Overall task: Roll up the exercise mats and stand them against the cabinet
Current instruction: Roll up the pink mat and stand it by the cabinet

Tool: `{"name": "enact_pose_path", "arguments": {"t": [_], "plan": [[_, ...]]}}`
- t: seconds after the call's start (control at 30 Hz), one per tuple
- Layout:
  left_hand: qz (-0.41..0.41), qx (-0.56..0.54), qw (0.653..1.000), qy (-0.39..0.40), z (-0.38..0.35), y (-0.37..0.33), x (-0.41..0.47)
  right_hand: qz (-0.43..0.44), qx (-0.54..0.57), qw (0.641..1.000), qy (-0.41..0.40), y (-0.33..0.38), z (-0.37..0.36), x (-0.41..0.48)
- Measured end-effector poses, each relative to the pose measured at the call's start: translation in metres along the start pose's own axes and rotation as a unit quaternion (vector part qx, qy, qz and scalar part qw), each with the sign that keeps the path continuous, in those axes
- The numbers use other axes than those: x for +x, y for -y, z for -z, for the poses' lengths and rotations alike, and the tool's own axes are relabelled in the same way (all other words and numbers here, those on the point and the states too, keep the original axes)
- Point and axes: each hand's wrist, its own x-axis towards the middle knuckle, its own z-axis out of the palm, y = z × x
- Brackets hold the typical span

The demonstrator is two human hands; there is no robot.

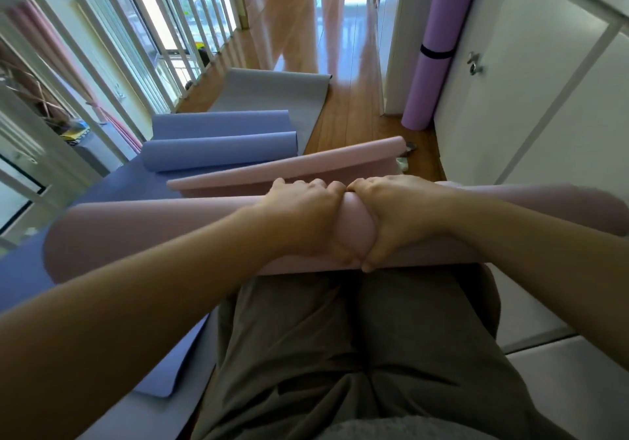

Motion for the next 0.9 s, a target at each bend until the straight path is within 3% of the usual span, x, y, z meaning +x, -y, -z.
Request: {"name": "enact_pose_path", "arguments": {"t": [0.13, 0.27, 0.37, 0.53, 0.63, 0.8, 0.9], "plan": [[-0.006, -0.006, 0.999, -0.031, -0.008, 0.006, -0.006, -0.012, -0.016, 1.000, 0.017, 0.003, 0.003, 0.004], [0.002, -0.057, 0.998, 0.032, 0.005, 0.017, 0.007, -0.033, -0.085, 0.989, -0.114, 0.020, -0.025, -0.006], [0.008, -0.067, 0.997, 0.045, 0.007, 0.016, 0.013, -0.032, -0.066, 0.990, -0.119, 0.015, -0.023, -0.003], [0.021, 0.027, 0.995, -0.096, -0.019, 0.000, -0.006, -0.025, -0.015, 0.999, -0.037, 0.000, 0.002, 0.010], [0.017, 0.019, 0.991, -0.132, -0.024, 0.006, -0.006, -0.041, -0.034, 0.998, -0.039, 0.001, -0.002, 0.014], [0.010, -0.012, 0.996, -0.086, -0.012, 0.017, 0.001, -0.043, -0.107, 0.972, -0.206, 0.013, -0.045, 0.001], [0.011, -0.001, 0.999, -0.049, -0.003, 0.015, 0.006, -0.037, -0.097, 0.977, -0.187, 0.012, -0.032, 0.001]]}}
